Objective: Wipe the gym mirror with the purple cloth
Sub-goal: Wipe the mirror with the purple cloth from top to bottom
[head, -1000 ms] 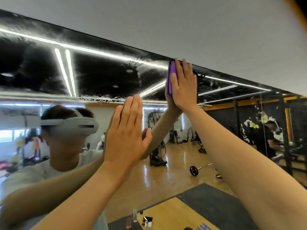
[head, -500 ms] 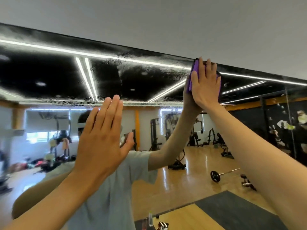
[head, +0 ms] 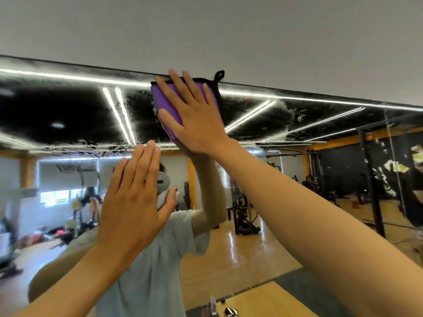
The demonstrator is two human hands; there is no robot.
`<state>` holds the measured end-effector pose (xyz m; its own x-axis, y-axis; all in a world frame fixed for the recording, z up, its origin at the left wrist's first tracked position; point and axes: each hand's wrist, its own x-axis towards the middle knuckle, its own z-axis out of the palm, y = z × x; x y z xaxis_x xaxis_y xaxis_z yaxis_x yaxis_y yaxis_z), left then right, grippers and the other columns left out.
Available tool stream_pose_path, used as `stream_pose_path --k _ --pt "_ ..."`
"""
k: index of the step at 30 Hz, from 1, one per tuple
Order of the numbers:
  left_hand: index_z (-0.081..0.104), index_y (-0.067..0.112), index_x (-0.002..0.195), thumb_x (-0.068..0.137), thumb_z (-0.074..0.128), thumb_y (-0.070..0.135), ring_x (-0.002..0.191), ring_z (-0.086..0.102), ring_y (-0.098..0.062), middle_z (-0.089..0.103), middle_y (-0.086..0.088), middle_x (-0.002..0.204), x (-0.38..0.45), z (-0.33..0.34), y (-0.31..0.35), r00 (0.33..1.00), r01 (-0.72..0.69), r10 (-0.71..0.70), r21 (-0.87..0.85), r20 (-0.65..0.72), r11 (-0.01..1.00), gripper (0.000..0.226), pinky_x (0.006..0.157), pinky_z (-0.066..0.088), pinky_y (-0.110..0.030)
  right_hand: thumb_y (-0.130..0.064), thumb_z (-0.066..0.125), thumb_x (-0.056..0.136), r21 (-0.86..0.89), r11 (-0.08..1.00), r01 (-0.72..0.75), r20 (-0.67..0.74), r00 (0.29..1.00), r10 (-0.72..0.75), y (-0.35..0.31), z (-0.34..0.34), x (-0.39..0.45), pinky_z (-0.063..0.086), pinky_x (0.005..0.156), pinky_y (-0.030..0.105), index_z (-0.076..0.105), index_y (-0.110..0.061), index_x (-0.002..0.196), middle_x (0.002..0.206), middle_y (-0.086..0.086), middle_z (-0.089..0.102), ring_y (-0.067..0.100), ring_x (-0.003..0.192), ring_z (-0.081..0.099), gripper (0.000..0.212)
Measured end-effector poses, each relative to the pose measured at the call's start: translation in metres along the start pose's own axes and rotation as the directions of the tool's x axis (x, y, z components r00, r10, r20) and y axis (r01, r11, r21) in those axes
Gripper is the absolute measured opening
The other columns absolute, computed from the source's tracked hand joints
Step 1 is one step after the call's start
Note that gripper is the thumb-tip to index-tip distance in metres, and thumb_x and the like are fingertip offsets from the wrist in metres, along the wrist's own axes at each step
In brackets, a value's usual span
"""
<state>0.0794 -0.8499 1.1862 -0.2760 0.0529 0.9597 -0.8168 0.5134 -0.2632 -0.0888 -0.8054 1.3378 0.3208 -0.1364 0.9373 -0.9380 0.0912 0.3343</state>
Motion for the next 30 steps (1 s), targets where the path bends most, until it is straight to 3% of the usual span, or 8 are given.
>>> stream_pose_path --k 8,11,16,20,22,25,27,30 --pt "0.017 0.006 0.167 0.102 0.045 0.047 0.163 0.009 -0.025 0.014 -0.011 0.175 -0.002 -0.001 -0.002 1.0 -0.007 0.007 -0.042 -0.012 0.999 0.082 0.132 0.014 -0.049 -0.051 0.031 0.108 0.064 0.96 -0.273 -0.023 0.961 0.275 0.055 -0.01 -0.032 0.0 0.129 0.047 0.018 -0.029 0.166 0.174 0.001 0.011 0.023 0.161 0.004 0.063" --pt "0.016 0.005 0.167 0.103 0.044 0.046 0.163 0.009 -0.026 0.014 -0.012 0.175 -0.002 -0.001 -0.002 1.0 -0.015 0.014 -0.046 -0.017 0.999 0.081 0.132 0.014 -0.049 -0.052 0.028 0.109 0.068 0.91 -0.41 -0.007 0.912 0.411 0.078 -0.013 -0.047 0.001 0.13 0.049 0.014 -0.03 0.166 0.175 0.001 0.01 0.023 0.161 0.004 0.063" --pt "0.017 0.003 0.166 0.103 0.043 0.047 0.163 0.009 -0.026 0.014 -0.013 0.175 -0.002 0.0 -0.003 0.999 -0.03 0.027 -0.059 -0.042 0.998 0.081 0.133 0.01 -0.045 -0.055 0.017 0.105 0.031 0.77 -0.637 -0.071 0.767 0.637 0.122 -0.017 -0.09 0.022 0.125 0.057 0.018 -0.026 0.166 0.172 0.004 0.02 0.025 0.159 0.015 0.067" --pt "0.015 0.003 0.167 0.103 0.041 0.047 0.163 0.009 -0.026 0.013 -0.013 0.175 -0.003 0.0 -0.002 0.999 -0.034 0.033 -0.056 -0.031 0.998 0.082 0.132 0.011 -0.047 -0.06 0.016 0.106 0.07 0.729 -0.681 -0.066 0.726 0.685 0.128 -0.014 -0.099 0.015 0.127 0.058 0.014 -0.028 0.166 0.174 0.001 0.012 0.024 0.161 0.004 0.068" --pt "0.016 0.003 0.166 0.103 0.04 0.048 0.163 0.01 -0.027 0.014 -0.014 0.175 -0.002 -0.001 -0.001 0.999 -0.03 0.029 -0.047 -0.024 0.998 0.081 0.132 0.013 -0.048 -0.056 0.016 0.107 0.01 0.815 -0.58 0.025 0.815 0.58 0.115 -0.021 -0.093 0.008 0.128 0.059 0.009 -0.025 0.167 0.175 0.003 0.005 0.026 0.161 -0.001 0.068" --pt "0.02 0.003 0.166 0.101 0.042 0.047 0.162 0.013 -0.028 0.017 -0.014 0.174 0.0 -0.002 0.001 0.999 -0.023 0.022 -0.045 -0.025 0.999 0.082 0.131 0.013 -0.049 -0.05 0.026 0.11 0.019 0.972 -0.233 0.088 0.969 0.23 0.08 -0.019 -0.088 -0.006 0.129 0.051 0.009 -0.024 0.167 0.175 0.004 -0.001 0.026 0.161 -0.007 0.065" --pt "0.023 0.002 0.165 0.099 0.042 0.047 0.162 0.016 -0.03 0.02 -0.014 0.173 0.001 -0.004 0.002 0.999 -0.02 0.02 -0.018 -0.026 1.0 0.082 0.131 0.013 -0.049 -0.051 0.029 0.109 0.045 0.995 -0.091 0.063 0.994 0.088 0.074 -0.016 -0.083 -0.003 0.129 0.053 0.017 -0.025 0.166 0.175 0.004 0.006 0.026 0.161 -0.002 0.065" --pt "0.03 0.001 0.162 0.095 0.048 0.044 0.159 0.021 -0.034 0.025 -0.016 0.171 0.006 -0.008 0.023 0.996 0.052 -0.049 0.038 -0.077 0.998 0.081 0.129 0.006 -0.047 -0.054 0.03 0.107 0.028 1.0 -0.008 0.059 0.998 0.006 0.104 -0.017 -0.078 0.003 0.129 0.054 0.023 -0.026 0.165 0.174 0.003 0.014 0.025 0.161 0.004 0.065"
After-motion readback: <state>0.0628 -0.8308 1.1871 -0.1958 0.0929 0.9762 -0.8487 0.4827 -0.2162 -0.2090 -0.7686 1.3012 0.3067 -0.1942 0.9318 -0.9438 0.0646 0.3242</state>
